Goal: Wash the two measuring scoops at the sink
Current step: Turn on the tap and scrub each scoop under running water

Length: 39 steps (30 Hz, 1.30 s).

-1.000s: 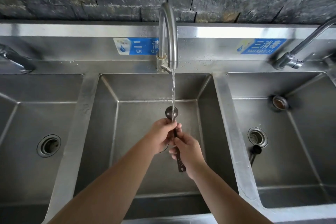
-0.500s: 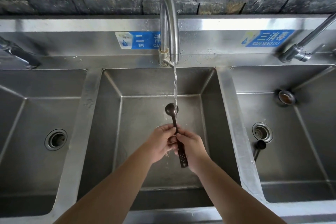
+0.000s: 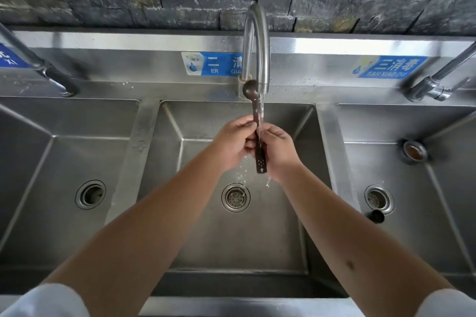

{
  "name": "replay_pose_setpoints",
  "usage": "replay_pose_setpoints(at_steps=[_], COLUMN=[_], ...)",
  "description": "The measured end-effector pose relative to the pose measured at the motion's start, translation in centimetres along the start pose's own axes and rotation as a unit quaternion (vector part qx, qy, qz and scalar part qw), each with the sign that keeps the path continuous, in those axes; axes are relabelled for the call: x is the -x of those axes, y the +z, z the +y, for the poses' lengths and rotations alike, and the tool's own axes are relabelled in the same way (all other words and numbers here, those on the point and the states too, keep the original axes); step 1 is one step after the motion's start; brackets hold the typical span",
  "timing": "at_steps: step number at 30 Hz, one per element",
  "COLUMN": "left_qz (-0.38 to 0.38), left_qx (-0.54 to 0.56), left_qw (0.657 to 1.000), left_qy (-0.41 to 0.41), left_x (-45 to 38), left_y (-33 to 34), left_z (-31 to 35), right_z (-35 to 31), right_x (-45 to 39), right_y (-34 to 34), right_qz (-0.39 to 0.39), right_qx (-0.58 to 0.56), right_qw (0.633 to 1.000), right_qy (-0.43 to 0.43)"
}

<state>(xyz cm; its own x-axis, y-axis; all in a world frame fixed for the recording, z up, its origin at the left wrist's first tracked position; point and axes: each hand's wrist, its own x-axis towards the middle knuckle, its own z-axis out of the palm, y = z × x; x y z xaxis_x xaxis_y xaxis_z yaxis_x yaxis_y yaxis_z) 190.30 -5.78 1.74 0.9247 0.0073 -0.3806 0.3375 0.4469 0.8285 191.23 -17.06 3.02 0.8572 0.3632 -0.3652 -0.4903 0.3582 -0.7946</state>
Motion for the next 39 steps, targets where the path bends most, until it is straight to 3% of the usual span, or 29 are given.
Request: replay_pose_setpoints(at_steps=[10,16,24,27,32,39], left_qz=[0.043,0.066,0.057,0.059,0.08,0.042], left_qx=[0.023,0.035,-0.031,-0.042,-0.012,0.016], left_qw=[0.999,0.994,0.976,0.966,0.957,0.953], left_qy=[0.005,-0.075,-0.206,-0.247,-0.28,-0.3], left_x=[-0.8,1.9,6.8,8.4,10.3,10.9], left_y=[1.8,0.7,0.2,0.4,1.6,4.1], left_z=[1.3,-4.6,-10.5,-11.9,-14.2,-14.8], right_z=[-1.0,3.2,7.1,7.9,8.7,8.2], right_x=[-0.9,3.1,9.8,11.6,14.0,15.8], right_y=[0.4,-2.3,-5.2,-6.2,-8.0,-9.0], right_qz=[0.041,0.106,0.116,0.123,0.174,0.22], right_qx=[0.061,0.097,-0.014,-0.025,0.131,0.37], right_qw=[0.996,0.988,0.964,0.956,0.948,0.89], right_qy=[-0.047,0.06,0.24,0.265,0.232,0.151])
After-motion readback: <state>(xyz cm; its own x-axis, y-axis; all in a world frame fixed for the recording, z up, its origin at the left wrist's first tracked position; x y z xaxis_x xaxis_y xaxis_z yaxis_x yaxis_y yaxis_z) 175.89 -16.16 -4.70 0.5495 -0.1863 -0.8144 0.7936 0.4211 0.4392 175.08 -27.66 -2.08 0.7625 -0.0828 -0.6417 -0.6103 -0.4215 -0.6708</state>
